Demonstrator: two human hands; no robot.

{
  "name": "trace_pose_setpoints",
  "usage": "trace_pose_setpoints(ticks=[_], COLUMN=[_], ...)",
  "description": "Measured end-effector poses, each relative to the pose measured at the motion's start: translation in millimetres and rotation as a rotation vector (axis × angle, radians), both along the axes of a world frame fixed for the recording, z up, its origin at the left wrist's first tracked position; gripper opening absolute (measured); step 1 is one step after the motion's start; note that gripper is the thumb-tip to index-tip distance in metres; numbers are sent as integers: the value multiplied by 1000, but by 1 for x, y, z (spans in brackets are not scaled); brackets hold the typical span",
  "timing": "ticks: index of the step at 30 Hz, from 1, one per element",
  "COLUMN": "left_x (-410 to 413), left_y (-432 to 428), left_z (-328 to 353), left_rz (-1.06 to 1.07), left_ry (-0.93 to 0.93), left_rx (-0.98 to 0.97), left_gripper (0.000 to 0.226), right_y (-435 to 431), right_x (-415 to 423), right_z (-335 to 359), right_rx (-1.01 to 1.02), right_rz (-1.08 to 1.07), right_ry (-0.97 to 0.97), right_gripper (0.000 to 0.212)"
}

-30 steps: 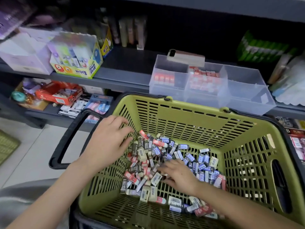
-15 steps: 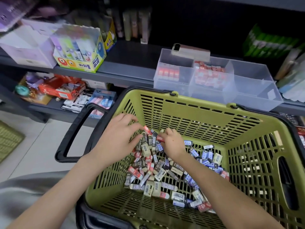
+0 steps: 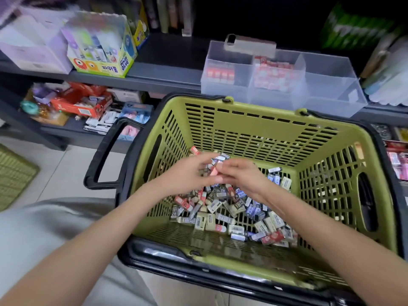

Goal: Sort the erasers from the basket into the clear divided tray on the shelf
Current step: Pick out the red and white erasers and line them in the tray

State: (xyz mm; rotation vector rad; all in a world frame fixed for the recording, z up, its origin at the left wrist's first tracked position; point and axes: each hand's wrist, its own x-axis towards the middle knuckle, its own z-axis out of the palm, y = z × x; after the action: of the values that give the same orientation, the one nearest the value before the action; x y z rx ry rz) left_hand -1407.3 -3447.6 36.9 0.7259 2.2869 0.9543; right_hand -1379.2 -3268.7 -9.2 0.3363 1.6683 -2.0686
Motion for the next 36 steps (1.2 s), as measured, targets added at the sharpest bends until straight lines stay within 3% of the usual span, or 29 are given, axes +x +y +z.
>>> trace_pose_setpoints(ticks=[3, 5, 7, 10, 12, 14, 19, 23, 25, 32, 34, 36], left_x=[6, 4, -4, -19, -23, -24, -18, -11, -6, 4, 2, 0], left_y=[0, -9, -21, -42, -51, -55, -52, -47, -44, -31, -28, -26], left_z=[3, 7, 17, 38, 49, 54, 55, 55, 52, 29, 28, 28], left_rz=[11, 95, 215, 381, 458, 510, 504, 492, 501, 703, 740, 763], left_ry=[-38, -10, 66, 115, 126, 140, 126, 83, 30, -378, -417, -420], left_rx=[67, 47, 35, 242, 373, 446, 495, 511, 485, 432, 425, 418], left_gripper=[54, 48, 40, 24, 24, 23, 20, 17, 18, 28, 31, 30], right_y=[-8, -9, -16, -34, -44, -45, -26, -37, -38, -9, -2, -4], right_x=[7, 6, 5, 3, 1, 2, 9, 2, 2, 12, 10, 6], right_z=[12, 8, -5, -42, -64, -75, -82, -81, -83, -78, -76, -76], right_rx=[-317, -353, 29, 768, 1045, 1214, 1280, 1470, 1508, 1451, 1394, 1359], right_rz=[57, 66, 149, 499, 687, 706, 773, 903, 919, 702, 747, 816], right_ry=[-110, -162, -59, 239, 273, 285, 408, 522, 535, 592, 619, 616], right_gripper=[20, 20, 17, 20, 23, 28, 43, 20, 20, 17, 18, 32])
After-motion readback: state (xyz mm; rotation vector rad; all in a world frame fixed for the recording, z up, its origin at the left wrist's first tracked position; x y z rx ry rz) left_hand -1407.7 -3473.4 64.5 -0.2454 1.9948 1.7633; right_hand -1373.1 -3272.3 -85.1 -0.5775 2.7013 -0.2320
